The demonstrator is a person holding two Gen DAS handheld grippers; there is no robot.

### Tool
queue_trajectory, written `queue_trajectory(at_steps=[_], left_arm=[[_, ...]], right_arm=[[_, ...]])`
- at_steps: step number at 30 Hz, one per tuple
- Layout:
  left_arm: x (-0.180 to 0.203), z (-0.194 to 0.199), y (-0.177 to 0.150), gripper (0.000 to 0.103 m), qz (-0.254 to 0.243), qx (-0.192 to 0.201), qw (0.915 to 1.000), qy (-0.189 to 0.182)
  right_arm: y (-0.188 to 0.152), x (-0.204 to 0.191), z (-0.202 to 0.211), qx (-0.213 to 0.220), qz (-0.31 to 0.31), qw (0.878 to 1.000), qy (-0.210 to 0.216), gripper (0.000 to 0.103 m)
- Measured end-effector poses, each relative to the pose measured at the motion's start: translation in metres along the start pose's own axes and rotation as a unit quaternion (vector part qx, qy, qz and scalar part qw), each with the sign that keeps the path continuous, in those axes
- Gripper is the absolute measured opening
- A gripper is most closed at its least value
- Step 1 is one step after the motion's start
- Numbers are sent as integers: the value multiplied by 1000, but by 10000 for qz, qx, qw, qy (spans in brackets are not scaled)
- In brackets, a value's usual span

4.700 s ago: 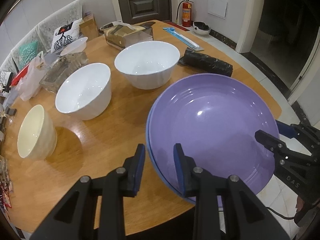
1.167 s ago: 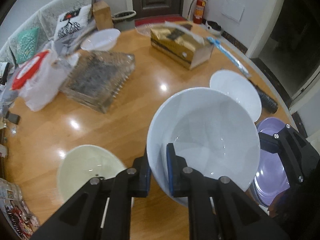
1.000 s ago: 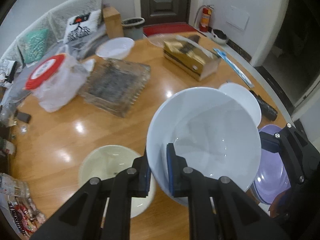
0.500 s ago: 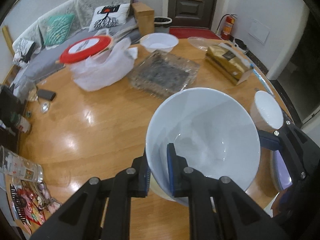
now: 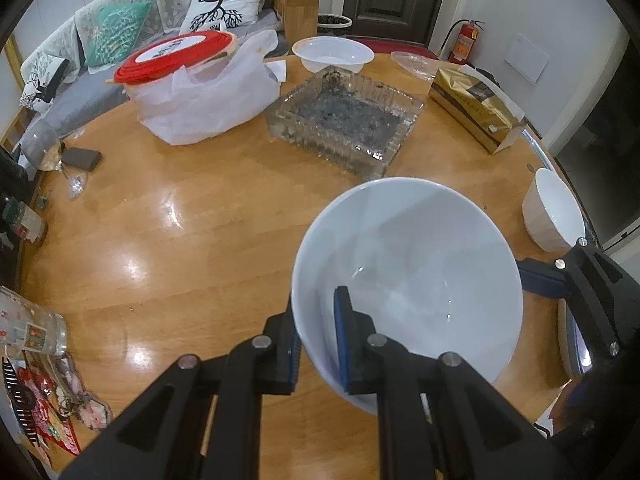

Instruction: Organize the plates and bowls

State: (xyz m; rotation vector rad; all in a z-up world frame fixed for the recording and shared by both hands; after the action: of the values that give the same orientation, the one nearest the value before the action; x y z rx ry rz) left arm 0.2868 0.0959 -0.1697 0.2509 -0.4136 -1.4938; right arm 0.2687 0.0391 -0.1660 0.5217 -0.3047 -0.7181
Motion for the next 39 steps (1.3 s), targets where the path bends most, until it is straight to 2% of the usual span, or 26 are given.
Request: queue_trajectory(at_steps=[21, 39], left_arm=[[-1, -23, -11, 12, -29, -211, 9998, 51], [3, -24, -13, 12, -114, -183, 9995, 232]], right_arm=[[-9, -2, -12, -281, 51, 9995, 97, 91], [-16, -3, -12, -300, 145, 9994, 35, 91]])
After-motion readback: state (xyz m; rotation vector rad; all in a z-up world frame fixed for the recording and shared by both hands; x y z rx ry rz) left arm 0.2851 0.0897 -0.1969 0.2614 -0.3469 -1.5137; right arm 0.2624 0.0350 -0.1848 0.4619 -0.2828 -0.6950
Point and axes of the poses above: each gripper's, at about its wrist camera, not at the fingertips, and z roughly against the way its jaws point, x to its right, y to its top, the point moved 2 cm from there along -z, roughly the way its jaws point, and after that the axes turned 8 degrees about z, right-handed, at the moved point
